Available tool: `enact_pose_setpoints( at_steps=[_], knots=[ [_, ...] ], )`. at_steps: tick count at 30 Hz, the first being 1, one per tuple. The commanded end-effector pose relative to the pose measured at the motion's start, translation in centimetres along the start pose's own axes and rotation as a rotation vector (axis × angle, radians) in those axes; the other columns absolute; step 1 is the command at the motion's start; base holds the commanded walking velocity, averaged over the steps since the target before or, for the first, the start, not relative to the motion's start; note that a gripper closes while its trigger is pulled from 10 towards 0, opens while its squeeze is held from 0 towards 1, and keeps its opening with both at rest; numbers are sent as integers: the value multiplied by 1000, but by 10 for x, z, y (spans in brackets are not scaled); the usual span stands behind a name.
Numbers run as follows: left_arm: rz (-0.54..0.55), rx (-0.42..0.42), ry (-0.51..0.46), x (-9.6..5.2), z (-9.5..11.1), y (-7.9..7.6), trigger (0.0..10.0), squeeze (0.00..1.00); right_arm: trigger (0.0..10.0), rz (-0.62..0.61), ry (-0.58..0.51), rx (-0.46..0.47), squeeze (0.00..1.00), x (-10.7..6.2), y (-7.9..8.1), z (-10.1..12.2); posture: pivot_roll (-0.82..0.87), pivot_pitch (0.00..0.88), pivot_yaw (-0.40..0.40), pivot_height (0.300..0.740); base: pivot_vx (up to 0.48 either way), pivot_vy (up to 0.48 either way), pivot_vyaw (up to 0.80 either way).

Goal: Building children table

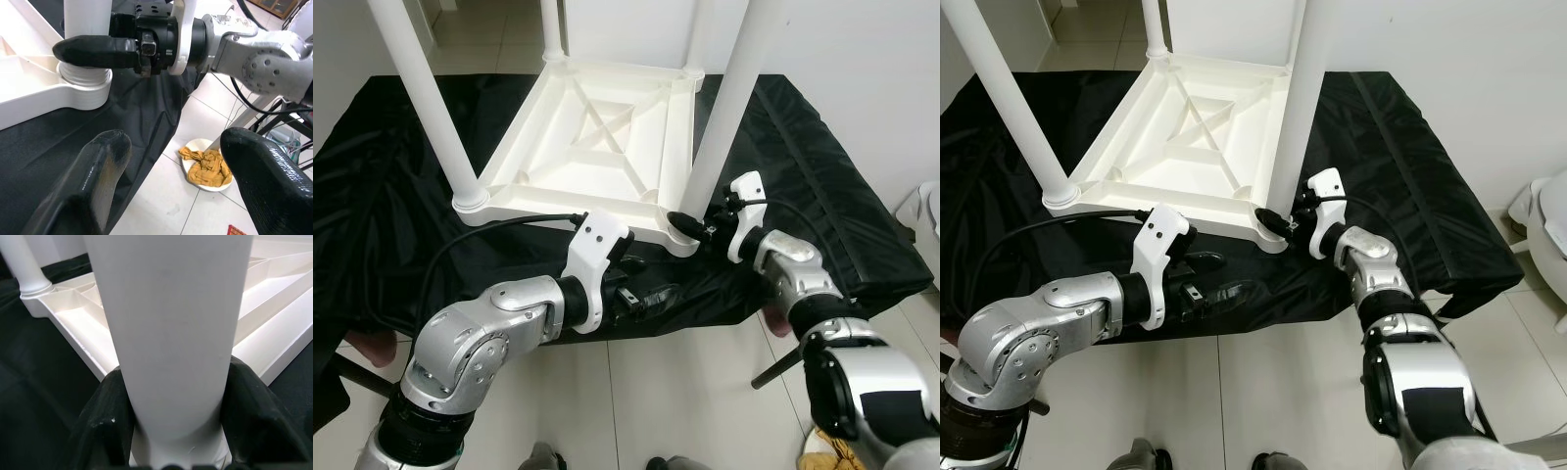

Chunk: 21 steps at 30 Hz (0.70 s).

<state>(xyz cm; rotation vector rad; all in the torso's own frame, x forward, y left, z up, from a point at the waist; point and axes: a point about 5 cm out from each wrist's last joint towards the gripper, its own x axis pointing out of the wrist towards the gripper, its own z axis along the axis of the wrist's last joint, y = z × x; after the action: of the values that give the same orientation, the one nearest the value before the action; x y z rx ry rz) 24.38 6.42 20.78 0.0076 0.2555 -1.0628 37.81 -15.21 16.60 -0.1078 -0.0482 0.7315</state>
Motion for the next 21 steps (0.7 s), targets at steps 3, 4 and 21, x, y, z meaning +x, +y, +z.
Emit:
enact_pose_setpoints(
  at_steps=[3,4,21],
  knots=[
    [-9,3,8,-1,-2,-3,10000,0,0,-77,3,88,0,2,11,-14,-3,112,-6,740,0,0,0],
    [-10,2,9,-2,-2,-3,10000,0,0,-135,-12,122,0,5,17,-14,-3,113,-6,740,0,0,0],
    [-33,-8,21,-1,-5,-7,10000,0,0,-658,-117,254,0,28,76,-2,-7,105,-5,740,0,0,0]
  ],
)
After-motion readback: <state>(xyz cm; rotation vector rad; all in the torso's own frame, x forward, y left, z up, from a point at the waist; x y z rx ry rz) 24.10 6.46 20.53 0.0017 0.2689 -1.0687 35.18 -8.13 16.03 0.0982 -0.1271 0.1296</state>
